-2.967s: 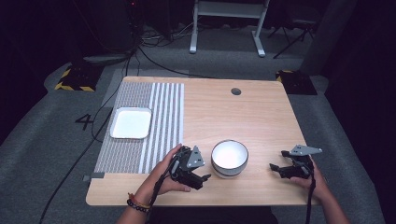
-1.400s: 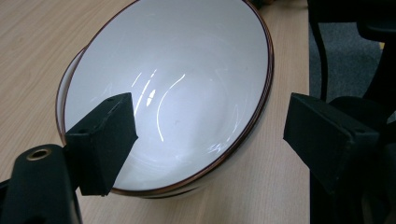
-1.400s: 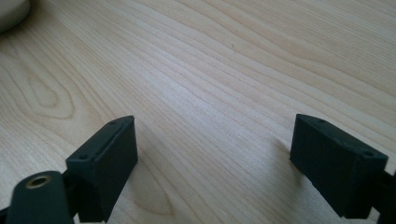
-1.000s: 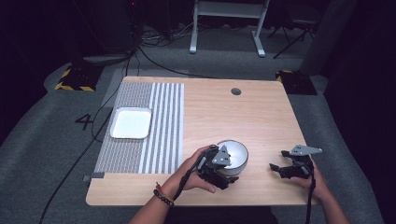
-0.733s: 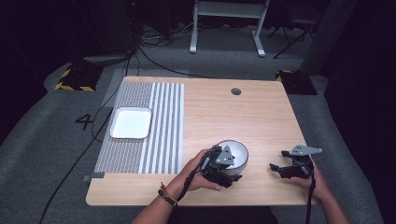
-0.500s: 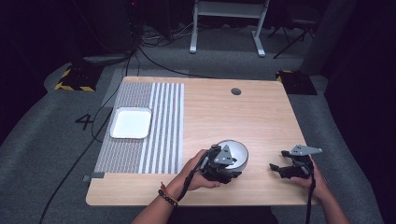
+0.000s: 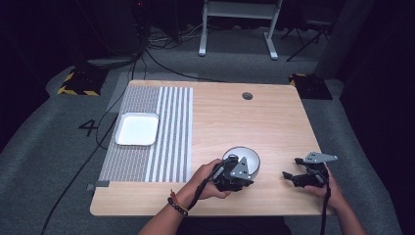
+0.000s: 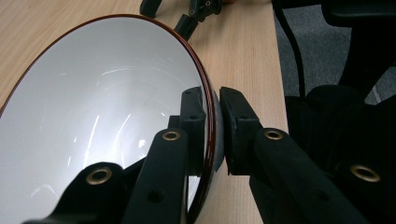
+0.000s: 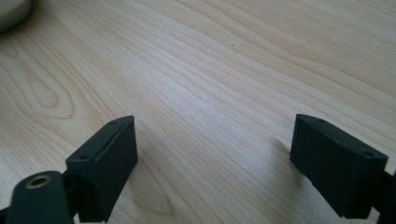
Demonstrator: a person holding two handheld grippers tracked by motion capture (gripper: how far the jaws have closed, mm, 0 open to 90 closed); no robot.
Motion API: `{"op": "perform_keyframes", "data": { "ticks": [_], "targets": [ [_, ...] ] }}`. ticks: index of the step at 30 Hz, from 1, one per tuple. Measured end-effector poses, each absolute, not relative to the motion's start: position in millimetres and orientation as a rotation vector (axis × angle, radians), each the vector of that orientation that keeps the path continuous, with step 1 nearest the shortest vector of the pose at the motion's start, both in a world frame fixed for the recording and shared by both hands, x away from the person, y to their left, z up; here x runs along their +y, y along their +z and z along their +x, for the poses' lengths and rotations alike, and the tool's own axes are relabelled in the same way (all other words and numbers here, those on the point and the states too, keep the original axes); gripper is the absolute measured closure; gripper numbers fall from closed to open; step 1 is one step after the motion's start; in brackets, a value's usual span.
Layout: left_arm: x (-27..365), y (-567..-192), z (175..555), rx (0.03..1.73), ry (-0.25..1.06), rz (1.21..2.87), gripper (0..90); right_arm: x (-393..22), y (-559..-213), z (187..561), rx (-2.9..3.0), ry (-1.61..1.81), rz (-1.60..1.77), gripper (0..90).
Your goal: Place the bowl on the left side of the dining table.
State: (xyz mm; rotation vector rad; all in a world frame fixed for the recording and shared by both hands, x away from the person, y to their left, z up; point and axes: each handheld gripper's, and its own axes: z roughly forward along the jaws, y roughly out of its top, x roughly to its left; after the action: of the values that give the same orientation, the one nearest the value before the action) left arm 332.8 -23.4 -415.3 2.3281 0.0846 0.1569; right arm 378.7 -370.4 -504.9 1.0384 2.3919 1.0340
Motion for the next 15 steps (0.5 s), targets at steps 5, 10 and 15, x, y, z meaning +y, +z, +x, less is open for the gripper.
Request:
{"op": "perform_keyframes", "data": {
  "ticks": [5,10,15],
  "targets": [
    [-20.4,-412.8,334.0,0.095,0.134,2.306,80.2,-370.4,-504.9,378.8,2.392,1.033,1.039,15.0],
    [-16.8,-410.6,337.8,0.114,0.099,2.250,80.0,-370.4,-505.0,378.8,2.392,1.034,1.038,15.1],
    [-14.6,-406.7,337.0,0.142,0.104,2.209,80.0,-370.4,-504.9,378.7,2.392,1.034,1.039,15.1]
  ]
}}
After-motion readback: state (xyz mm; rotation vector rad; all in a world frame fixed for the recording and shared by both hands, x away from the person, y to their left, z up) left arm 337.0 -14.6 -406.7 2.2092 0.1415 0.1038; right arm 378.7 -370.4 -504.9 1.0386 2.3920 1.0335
